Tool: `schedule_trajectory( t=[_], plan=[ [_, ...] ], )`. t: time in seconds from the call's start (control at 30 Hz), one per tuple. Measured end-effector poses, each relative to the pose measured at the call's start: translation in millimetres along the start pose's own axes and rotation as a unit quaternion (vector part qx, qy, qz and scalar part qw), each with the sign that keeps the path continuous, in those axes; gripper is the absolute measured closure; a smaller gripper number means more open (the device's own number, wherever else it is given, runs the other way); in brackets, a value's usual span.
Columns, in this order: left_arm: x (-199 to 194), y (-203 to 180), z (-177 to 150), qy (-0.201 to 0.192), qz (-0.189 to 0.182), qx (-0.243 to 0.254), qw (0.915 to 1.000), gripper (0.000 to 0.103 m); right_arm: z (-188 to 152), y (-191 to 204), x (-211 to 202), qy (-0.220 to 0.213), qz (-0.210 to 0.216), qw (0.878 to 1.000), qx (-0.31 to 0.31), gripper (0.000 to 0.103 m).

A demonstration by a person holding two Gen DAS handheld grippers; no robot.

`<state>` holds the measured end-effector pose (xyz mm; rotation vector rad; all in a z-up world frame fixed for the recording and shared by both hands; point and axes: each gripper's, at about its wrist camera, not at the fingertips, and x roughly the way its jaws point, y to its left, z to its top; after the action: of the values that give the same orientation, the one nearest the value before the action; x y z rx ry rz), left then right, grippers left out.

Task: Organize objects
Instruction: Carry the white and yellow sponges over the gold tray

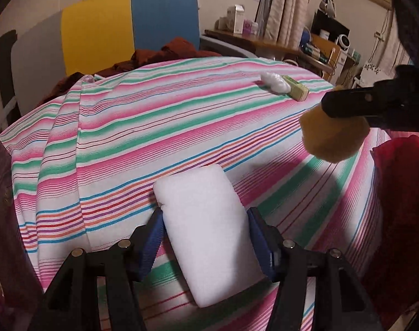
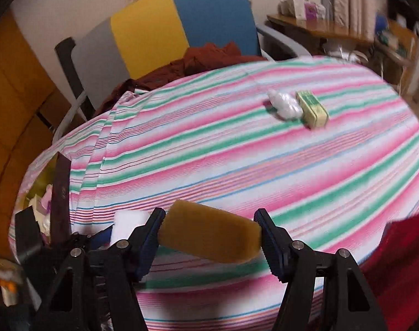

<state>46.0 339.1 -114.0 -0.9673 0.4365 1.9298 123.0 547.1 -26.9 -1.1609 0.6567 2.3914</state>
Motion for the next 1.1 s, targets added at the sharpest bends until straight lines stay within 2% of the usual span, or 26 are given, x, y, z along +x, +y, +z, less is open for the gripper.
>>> schedule_trajectory(
  t=[0.13,0.6,0.77,0.97,1.1],
  plan=[
    [1,2,-6,-0.027,-0.009,0.0,0.9996,0.041,1,-9,8,0.013,0.013,1.0,0.018,0.035],
    [3,10,-10,-0.037,-0.03,-0.016,0.9987,0.04,-1,4,12,0.029,-0.012,0.999,-0.016,0.035],
    [-1,9,-8,-0.031,-0.036,-0.01,0.9988,0.045,-1,7,15,0.035,-0.025,0.999,-0.025,0.035],
    [-58,11,5,-0.081,-0.038,-0.007,0.996,0.045,-1,10,19,0.042,-0.04,0.998,-0.033,0.035],
    [-103,36,9,-0.115,-0.011,-0.036,0.9927,0.044,-3,11,20,0.044,-0.046,0.997,-0.037,0.035]
  ],
)
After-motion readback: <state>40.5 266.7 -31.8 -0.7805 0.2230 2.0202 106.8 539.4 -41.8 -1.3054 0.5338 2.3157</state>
